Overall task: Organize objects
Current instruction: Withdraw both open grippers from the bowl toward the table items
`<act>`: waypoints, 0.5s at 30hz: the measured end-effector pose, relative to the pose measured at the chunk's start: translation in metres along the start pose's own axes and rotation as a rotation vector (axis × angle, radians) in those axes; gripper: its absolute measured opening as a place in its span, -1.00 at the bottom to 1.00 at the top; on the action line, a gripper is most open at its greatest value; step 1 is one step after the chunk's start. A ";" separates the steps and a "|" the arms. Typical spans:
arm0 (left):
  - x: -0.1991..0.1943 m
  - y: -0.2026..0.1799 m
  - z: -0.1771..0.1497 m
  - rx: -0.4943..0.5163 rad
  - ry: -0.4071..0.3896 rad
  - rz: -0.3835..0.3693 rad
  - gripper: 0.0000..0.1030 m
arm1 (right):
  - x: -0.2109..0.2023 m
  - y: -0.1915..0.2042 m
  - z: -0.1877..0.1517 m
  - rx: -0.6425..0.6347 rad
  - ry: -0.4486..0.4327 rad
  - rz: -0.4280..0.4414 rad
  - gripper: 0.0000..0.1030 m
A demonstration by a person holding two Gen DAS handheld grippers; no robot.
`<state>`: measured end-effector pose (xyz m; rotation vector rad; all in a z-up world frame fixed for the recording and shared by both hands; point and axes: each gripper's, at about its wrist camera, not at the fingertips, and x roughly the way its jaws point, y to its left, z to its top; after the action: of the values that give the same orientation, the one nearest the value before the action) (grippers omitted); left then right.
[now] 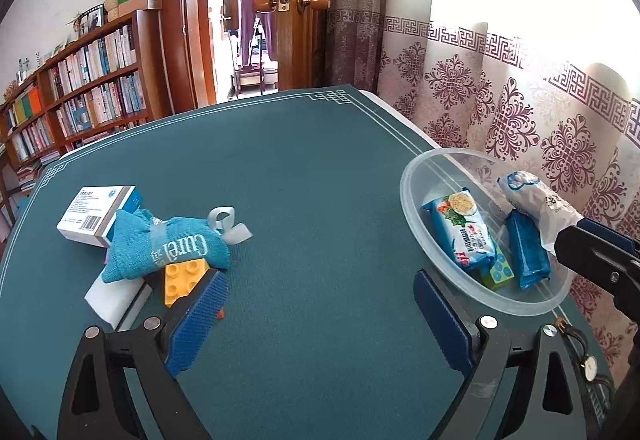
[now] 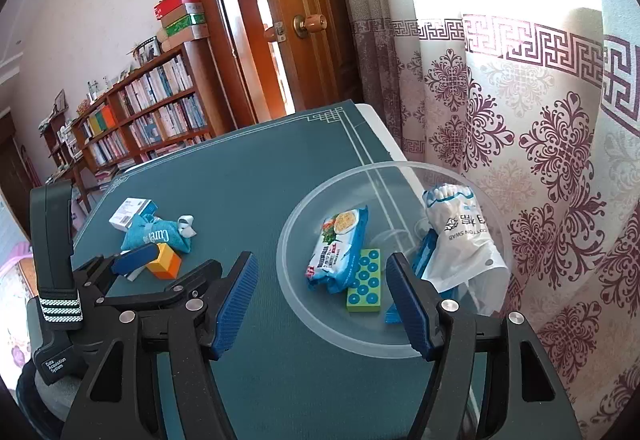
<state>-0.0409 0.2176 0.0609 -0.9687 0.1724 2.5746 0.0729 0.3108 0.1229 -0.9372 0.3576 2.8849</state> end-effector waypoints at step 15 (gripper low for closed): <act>-0.017 0.048 -0.013 -0.047 -0.040 0.074 0.95 | 0.037 0.047 -0.029 0.039 0.099 0.059 0.32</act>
<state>-0.0403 0.1649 0.0619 -0.9438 0.1402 2.6748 0.0529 0.2586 0.0874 -1.0843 0.4550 2.8794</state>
